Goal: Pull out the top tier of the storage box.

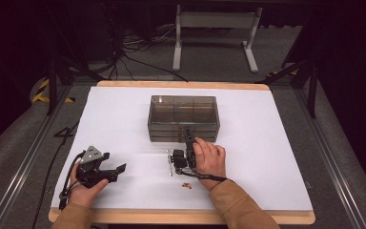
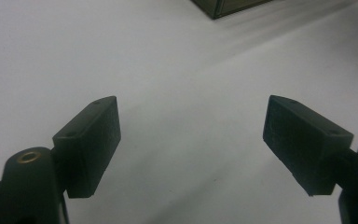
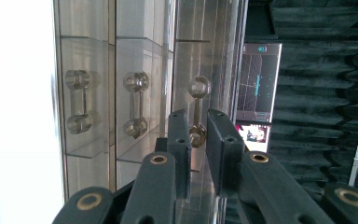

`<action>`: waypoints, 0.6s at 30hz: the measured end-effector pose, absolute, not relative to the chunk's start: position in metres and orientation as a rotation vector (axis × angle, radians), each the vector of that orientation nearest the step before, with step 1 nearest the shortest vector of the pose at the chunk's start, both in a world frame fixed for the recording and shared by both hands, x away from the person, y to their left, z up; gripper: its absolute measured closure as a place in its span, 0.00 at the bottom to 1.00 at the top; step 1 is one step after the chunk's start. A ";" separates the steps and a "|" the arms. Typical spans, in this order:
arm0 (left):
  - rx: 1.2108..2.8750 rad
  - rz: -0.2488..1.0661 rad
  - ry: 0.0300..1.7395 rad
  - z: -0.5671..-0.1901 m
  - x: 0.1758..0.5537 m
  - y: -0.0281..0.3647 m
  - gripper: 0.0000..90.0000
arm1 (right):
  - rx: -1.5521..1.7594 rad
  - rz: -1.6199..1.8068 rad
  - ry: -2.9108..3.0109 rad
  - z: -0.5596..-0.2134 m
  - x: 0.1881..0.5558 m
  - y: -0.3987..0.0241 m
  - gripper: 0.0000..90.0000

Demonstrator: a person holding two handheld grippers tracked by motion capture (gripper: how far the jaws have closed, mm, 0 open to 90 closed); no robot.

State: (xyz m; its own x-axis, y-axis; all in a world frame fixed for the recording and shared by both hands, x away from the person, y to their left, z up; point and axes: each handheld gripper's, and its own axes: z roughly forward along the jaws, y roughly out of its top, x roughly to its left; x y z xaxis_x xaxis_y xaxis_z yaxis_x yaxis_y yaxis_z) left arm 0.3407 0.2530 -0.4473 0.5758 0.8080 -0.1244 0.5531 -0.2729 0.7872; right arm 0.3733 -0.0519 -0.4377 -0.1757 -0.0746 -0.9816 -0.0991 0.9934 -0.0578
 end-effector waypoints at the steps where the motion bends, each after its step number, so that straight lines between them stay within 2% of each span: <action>1: 1.964 0.381 1.090 -0.447 0.341 0.253 0.22 | -0.132 0.020 1.749 -0.437 0.373 -0.052 0.90; 18: 1.963 0.382 1.092 -0.447 0.341 0.254 0.22 | -0.150 0.038 1.741 -0.439 0.353 -0.053 0.90</action>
